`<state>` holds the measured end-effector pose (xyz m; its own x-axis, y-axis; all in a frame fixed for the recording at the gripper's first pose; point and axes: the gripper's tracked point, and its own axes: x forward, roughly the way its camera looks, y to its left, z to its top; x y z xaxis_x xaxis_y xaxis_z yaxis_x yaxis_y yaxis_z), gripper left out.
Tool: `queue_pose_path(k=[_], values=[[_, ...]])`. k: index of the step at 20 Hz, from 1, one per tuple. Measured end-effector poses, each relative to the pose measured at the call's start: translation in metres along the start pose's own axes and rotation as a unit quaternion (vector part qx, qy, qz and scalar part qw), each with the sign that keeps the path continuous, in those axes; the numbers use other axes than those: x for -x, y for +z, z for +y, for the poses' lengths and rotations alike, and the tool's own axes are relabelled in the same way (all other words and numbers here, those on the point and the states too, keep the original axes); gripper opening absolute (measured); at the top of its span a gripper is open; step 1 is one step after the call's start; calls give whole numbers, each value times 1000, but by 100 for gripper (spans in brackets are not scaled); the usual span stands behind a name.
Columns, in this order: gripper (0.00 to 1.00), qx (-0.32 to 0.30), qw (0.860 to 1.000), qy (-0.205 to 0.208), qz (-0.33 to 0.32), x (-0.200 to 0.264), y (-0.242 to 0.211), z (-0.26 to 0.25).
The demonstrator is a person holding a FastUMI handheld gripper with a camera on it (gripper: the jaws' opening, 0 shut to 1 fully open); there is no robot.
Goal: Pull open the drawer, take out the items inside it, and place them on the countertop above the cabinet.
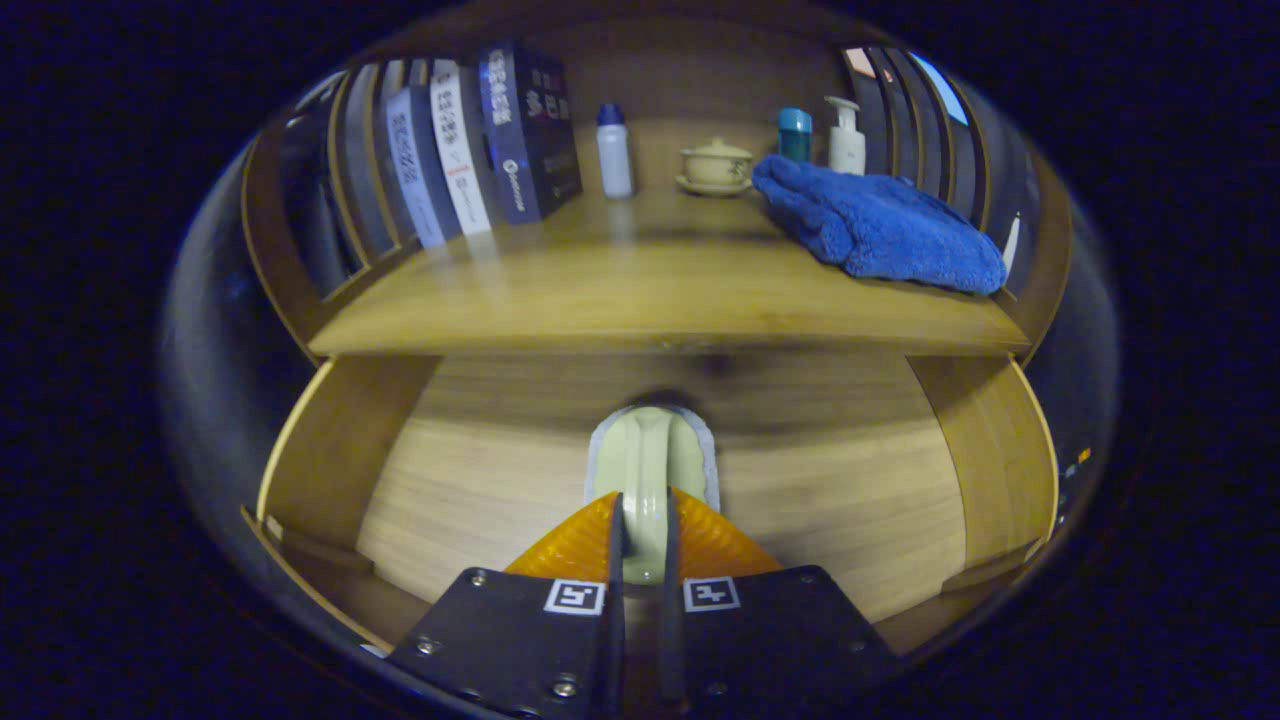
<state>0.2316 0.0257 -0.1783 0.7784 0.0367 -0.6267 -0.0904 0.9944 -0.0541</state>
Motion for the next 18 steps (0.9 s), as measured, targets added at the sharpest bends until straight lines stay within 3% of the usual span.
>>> queue_pose_path(k=[9,18], values=[[15,-9,993,40,-110,86,26,14],[14,-9,965,36,-260,163,117,10]])
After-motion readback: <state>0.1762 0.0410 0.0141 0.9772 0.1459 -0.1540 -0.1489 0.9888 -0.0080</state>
